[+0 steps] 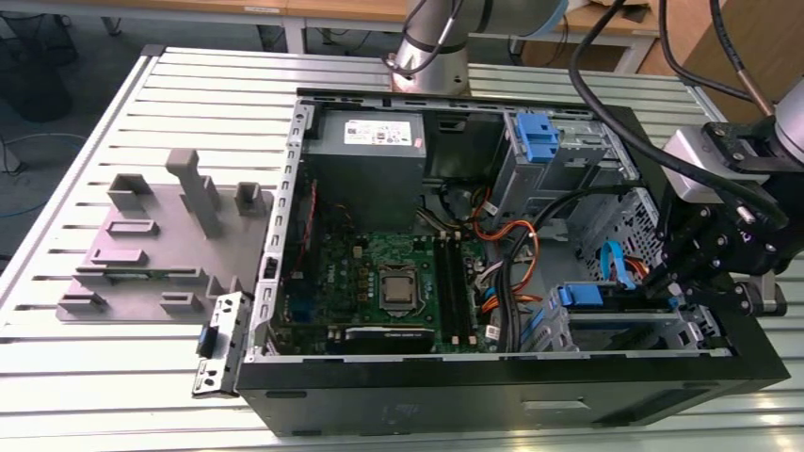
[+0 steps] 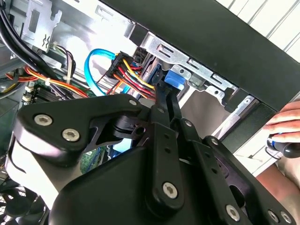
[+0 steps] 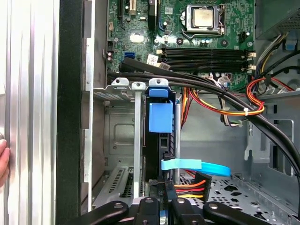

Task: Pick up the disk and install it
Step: 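Insert the second disk wire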

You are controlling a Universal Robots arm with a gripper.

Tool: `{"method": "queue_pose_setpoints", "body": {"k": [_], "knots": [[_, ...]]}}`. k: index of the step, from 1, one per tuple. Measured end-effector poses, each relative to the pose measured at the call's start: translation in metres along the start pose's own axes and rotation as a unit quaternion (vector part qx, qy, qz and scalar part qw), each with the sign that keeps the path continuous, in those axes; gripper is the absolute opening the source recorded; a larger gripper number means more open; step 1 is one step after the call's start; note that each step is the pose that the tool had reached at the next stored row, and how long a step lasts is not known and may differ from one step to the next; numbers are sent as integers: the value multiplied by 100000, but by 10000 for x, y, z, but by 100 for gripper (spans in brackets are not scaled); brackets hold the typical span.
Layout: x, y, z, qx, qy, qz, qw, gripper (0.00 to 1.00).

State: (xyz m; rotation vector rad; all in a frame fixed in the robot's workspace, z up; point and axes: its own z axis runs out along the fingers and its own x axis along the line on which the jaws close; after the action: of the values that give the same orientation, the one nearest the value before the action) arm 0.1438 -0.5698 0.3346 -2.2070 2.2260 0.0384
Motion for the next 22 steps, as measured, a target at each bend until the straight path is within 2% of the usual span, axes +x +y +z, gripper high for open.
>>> {"method": "queue_pose_setpoints", "body": {"k": [22], "knots": [[-9, 0, -27, 0, 9, 1, 100000, 16]]}}
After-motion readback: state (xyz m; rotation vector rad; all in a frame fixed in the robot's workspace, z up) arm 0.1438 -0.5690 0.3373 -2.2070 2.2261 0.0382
